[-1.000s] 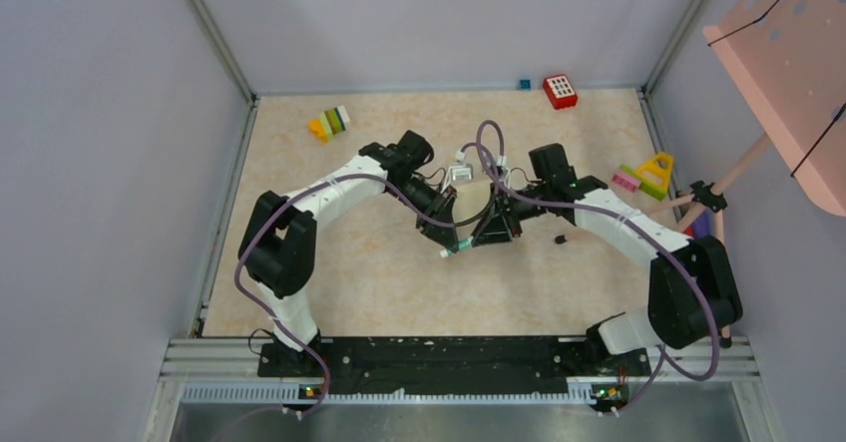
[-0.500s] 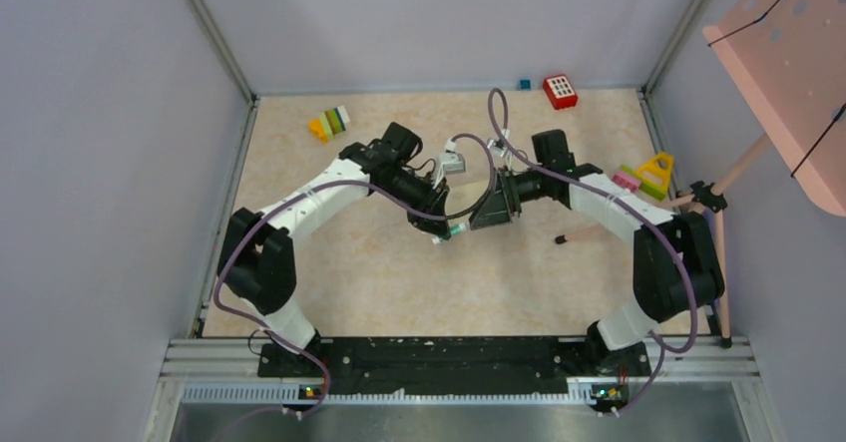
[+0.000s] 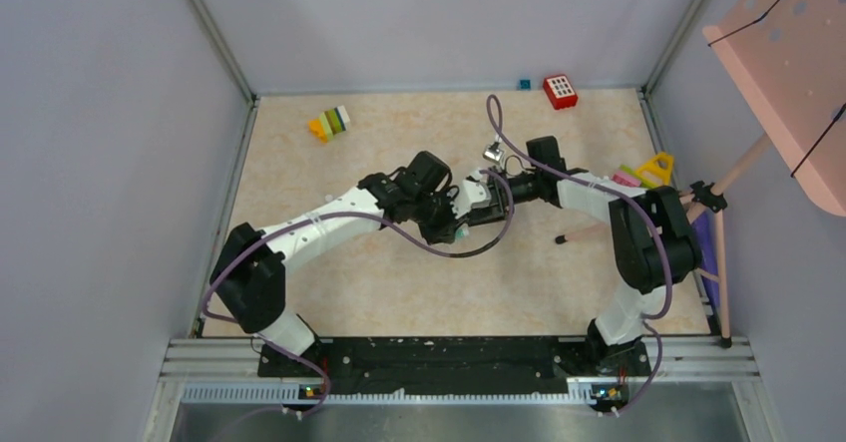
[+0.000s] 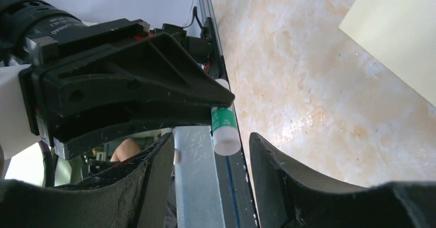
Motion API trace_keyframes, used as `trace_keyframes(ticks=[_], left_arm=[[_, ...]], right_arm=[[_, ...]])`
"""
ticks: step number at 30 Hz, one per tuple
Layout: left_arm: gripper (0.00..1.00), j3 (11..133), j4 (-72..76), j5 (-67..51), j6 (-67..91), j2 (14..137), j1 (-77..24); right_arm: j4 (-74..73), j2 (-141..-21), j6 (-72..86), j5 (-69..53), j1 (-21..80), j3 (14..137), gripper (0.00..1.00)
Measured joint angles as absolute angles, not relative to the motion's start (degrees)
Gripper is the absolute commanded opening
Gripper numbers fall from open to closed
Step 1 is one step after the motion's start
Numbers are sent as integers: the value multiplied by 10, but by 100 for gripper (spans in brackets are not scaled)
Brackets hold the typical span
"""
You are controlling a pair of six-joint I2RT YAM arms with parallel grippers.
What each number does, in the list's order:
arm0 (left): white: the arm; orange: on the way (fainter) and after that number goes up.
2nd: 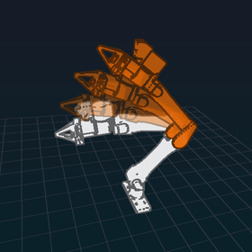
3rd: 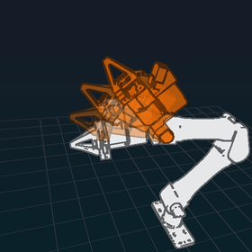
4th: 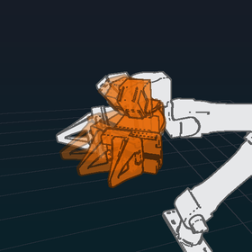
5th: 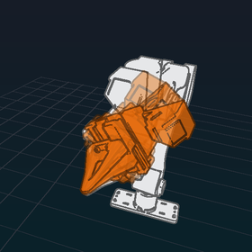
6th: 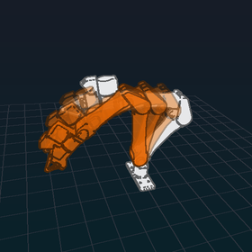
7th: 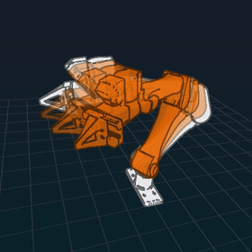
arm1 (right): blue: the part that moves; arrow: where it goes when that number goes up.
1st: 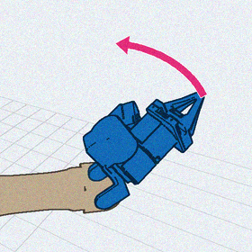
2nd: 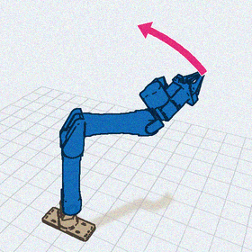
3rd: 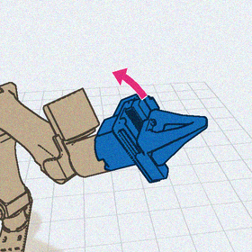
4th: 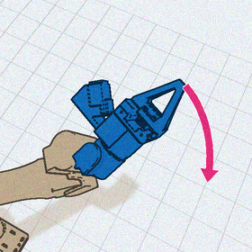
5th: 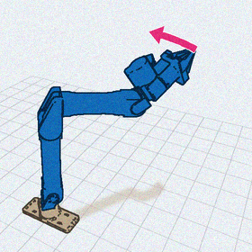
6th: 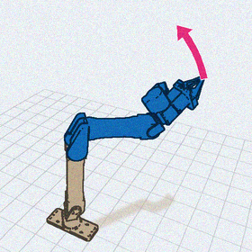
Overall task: Place the letter into the envelope and seal it
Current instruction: Screw the solid glue.
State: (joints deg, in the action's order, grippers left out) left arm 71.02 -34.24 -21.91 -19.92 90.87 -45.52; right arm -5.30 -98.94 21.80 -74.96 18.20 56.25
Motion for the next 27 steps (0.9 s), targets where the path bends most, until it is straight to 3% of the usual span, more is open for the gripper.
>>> trace_keyframes(ticks=[11, 27], left_arm=[[0, 704, -304, -95, -208, 905, -486], [0, 704, -302, -72, -211, 905, -504]], right_arm=[[-51, -1014, 235, -727, 182, 562, 43], [-27, -1018, 255, -727, 182, 562, 20]])
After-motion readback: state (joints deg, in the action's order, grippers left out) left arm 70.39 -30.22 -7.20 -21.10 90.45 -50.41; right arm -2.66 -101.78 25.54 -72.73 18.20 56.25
